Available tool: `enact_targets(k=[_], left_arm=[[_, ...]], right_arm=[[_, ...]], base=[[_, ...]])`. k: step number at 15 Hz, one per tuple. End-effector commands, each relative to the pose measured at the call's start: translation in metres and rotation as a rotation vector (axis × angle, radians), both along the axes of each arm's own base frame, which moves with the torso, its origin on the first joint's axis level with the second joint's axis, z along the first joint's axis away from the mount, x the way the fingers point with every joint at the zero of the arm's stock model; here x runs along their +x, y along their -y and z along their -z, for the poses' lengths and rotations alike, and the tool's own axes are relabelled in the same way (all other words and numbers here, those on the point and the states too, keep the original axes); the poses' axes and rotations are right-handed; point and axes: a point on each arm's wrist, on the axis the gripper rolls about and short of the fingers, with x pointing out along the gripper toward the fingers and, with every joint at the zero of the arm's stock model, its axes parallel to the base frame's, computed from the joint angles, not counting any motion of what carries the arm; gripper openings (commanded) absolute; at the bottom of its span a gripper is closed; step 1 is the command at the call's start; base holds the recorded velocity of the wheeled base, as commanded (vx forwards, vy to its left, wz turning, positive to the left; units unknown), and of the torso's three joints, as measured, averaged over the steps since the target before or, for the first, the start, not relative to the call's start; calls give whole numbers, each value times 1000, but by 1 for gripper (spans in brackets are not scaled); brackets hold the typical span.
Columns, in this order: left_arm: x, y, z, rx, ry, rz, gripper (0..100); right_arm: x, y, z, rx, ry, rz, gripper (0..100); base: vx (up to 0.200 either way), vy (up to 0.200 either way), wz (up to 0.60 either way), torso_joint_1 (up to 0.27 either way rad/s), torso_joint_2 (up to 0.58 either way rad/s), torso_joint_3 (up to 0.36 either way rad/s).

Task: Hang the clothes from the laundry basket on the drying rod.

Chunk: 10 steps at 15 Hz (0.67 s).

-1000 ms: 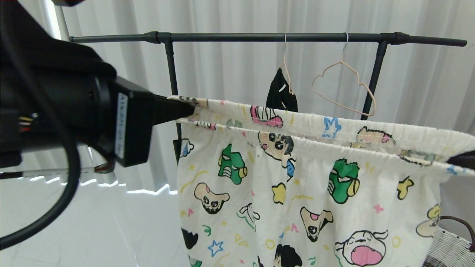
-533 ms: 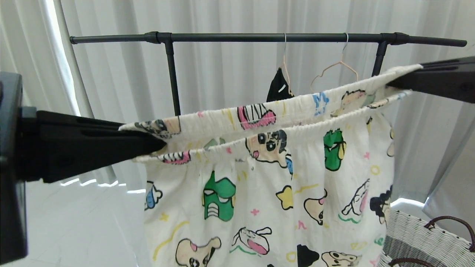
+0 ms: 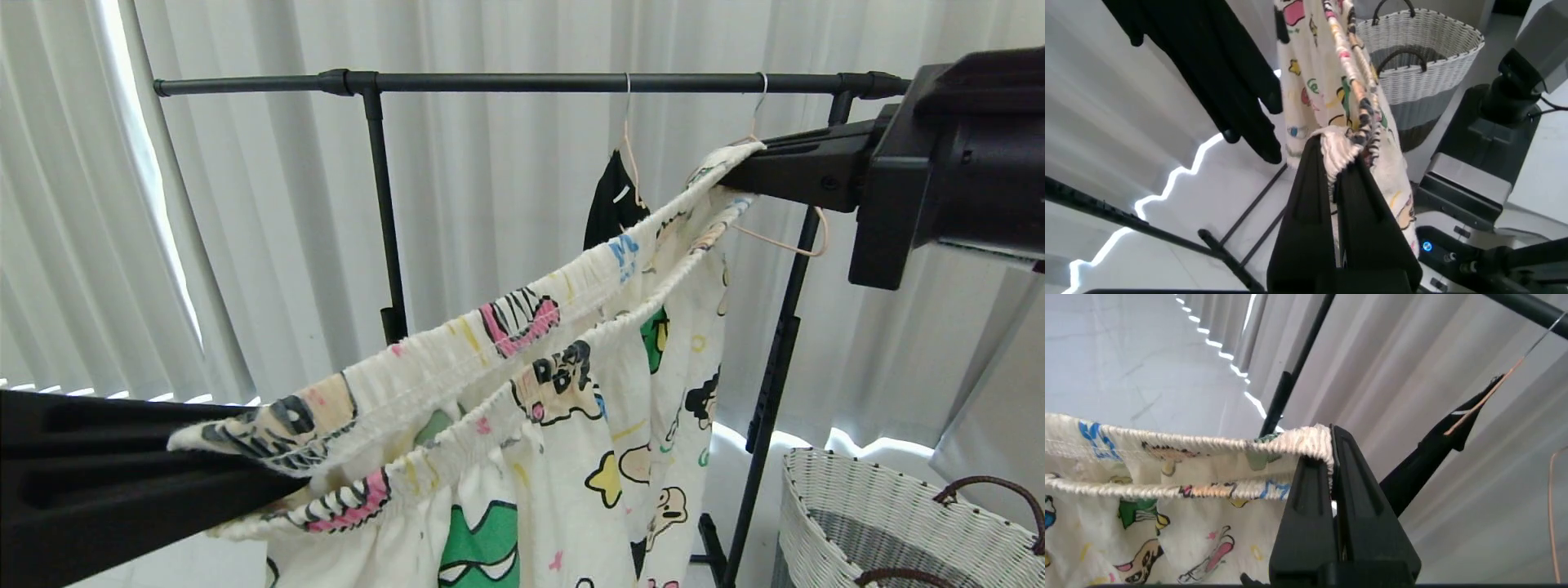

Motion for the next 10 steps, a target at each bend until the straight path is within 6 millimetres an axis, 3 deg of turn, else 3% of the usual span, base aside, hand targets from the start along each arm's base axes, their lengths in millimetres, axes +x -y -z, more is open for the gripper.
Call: enact_targets(k=[1,6,10], left_arm=[[-1,-2,1,0,0,2,0],[3,-3,0,4,20,-68,0],[28,3,-3,22,20,-234,0]], right_arm=[[3,-4,3,-11,-8,0,0],[-11,17,-3,-12,16,17,0],[-44,62,-2,-162,15,19,0]], base=[[0,0,0,0,0,0],[0,0,0,0,0,0],[0,0,0,0,0,0]])
